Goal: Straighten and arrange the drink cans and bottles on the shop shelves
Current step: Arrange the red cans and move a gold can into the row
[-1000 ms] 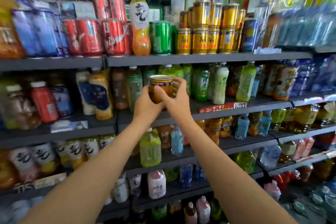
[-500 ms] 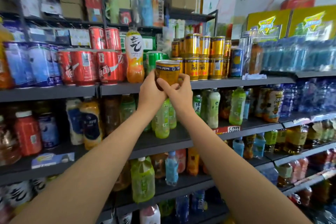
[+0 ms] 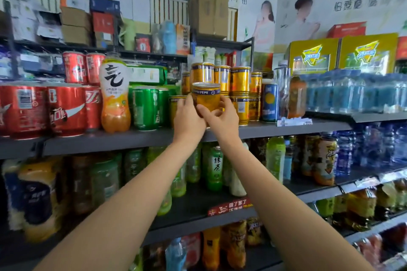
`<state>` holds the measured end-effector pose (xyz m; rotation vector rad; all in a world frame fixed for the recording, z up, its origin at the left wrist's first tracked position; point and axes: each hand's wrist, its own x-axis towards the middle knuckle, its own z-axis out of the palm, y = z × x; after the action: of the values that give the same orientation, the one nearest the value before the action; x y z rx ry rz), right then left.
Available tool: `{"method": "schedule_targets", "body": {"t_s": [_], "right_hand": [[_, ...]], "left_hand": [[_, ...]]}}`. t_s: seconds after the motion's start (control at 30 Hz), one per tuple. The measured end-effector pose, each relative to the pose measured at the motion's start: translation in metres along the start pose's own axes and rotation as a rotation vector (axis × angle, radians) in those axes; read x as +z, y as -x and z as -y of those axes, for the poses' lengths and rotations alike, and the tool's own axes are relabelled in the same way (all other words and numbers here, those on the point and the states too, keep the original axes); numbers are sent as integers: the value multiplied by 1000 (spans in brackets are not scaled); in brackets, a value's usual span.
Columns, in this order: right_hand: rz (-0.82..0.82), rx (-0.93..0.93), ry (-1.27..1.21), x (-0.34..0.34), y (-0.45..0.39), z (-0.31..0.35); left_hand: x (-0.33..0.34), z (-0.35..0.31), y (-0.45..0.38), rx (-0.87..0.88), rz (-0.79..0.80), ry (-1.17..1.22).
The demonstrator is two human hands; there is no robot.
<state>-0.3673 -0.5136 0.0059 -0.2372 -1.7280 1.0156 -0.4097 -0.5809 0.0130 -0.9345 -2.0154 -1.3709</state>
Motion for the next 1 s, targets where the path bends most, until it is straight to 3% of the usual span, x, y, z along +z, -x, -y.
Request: {"method": "schedule_targets", "body": {"t_s": [0.17, 0.27, 0.37, 0.57, 1.0], "right_hand": [[-295, 32, 72, -32, -28, -26], [-384, 169, 169, -56, -49, -48], [-357, 248, 272, -79, -60, -68], [-176, 219, 401, -98, -81, -86], [-78, 205, 650, -93, -88, -107]], "left_hand": [[39, -25, -15, 264, 281, -118], [60, -29, -17, 402, 309, -306], [78, -27, -18, 437, 315, -415], [104, -23, -26, 432, 439, -502], [113, -7, -19, 464, 466, -554]]}}
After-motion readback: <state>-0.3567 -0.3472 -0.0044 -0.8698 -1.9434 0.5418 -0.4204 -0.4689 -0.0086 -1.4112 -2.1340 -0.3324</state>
